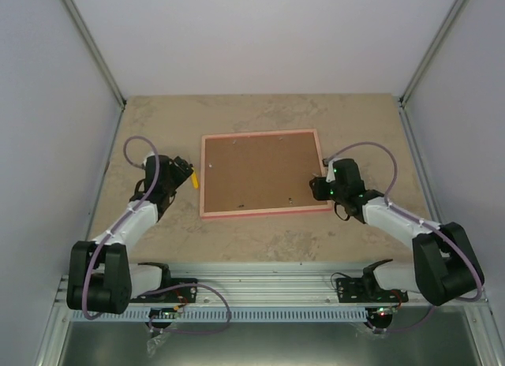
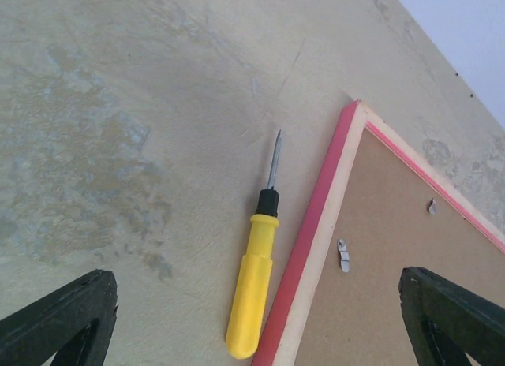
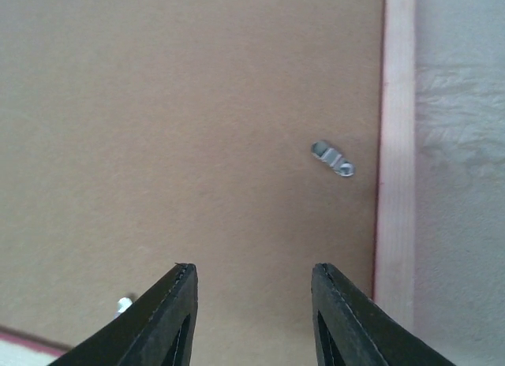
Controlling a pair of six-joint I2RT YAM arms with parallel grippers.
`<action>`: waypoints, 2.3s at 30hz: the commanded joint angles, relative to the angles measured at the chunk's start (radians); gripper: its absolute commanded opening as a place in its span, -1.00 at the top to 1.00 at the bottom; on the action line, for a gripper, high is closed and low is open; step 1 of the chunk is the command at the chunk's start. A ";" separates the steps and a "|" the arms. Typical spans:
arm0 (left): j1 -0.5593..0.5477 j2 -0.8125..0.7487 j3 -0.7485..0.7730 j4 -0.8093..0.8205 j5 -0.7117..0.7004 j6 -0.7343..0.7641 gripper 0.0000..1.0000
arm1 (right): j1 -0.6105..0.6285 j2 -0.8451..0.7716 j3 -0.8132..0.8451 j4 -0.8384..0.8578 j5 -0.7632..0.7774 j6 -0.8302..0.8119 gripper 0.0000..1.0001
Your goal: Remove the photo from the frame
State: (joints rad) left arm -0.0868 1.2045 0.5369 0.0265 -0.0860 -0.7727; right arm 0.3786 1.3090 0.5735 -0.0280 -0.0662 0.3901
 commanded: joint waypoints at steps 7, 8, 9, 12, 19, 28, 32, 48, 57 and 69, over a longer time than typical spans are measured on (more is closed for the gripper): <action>0.002 -0.076 -0.059 -0.032 0.235 0.007 -0.99 | 0.140 -0.069 -0.017 -0.071 0.052 -0.010 0.12; 0.002 -0.097 -0.076 -0.030 0.251 0.006 -0.99 | 0.158 -0.067 -0.016 -0.073 0.056 -0.009 0.11; 0.001 -0.114 -0.085 -0.040 0.258 0.005 -0.98 | 0.178 -0.066 -0.015 -0.072 0.057 -0.011 0.10; -0.021 -0.129 -0.097 -0.109 0.249 0.005 -0.96 | 0.235 -0.051 -0.010 -0.062 0.057 -0.017 0.08; -0.130 -0.087 -0.127 -0.153 0.191 -0.013 -0.84 | 0.336 -0.024 0.042 -0.087 0.092 -0.065 -0.04; -0.206 -0.082 -0.183 -0.158 0.125 0.001 -0.47 | 0.408 -0.028 0.054 -0.116 0.101 -0.131 -0.23; -0.226 -0.056 -0.166 -0.158 0.112 0.006 -0.15 | 0.432 -0.023 0.063 -0.122 0.111 -0.154 -0.28; -0.322 0.067 -0.076 -0.188 0.051 0.035 0.54 | 0.478 0.011 0.093 -0.127 0.128 -0.245 -0.43; -0.398 0.124 -0.012 -0.226 0.034 0.055 0.54 | 0.491 0.029 0.104 -0.128 0.122 -0.263 -0.44; -0.400 0.238 0.087 -0.259 -0.020 0.104 0.42 | 0.497 0.035 0.096 -0.109 0.119 -0.282 -0.44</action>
State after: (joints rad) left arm -0.4820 1.4113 0.5907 -0.2119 -0.0917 -0.6933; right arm 0.8673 1.3464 0.6563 -0.1574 0.0418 0.1276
